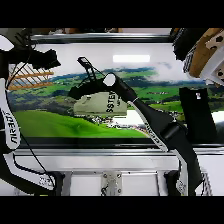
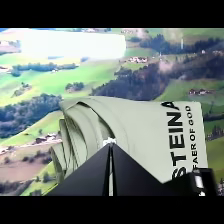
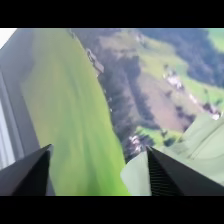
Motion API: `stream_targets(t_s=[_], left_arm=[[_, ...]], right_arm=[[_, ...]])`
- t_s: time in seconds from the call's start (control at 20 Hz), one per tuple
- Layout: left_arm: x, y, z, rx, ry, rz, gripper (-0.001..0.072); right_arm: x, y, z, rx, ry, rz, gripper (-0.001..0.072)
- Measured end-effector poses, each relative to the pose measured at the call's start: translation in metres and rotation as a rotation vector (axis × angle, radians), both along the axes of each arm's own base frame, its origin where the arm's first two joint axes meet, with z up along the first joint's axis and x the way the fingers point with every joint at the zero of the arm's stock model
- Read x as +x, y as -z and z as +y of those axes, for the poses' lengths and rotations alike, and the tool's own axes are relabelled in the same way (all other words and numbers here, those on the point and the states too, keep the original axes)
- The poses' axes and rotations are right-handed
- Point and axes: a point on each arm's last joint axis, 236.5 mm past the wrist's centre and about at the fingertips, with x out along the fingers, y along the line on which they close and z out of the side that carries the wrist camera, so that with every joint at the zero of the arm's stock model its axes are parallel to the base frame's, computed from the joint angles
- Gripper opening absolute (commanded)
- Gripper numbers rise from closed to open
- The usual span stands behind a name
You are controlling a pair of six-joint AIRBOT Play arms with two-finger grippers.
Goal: Fold the clothes and pants, and hang the long-sleeved shirts on hangers.
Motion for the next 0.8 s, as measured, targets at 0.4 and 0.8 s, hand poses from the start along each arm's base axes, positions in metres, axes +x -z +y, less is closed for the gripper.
stream_targets(t_s=[0.4, 0.8], left_arm=[[-0.029, 0.0, -0.001, 0.07, 0.006, 0.023, 0.0012], [-0.093, 0.068, -0.062, 0.09, 0.101, 0.119, 0.0012]], right_arm=[[0.044, 0.002, -0.188, -0.32, 0.218, 0.026, 0.0419], [0.024, 0.124, -0.36, -0.333, 0.618, 0.625, 0.072]])
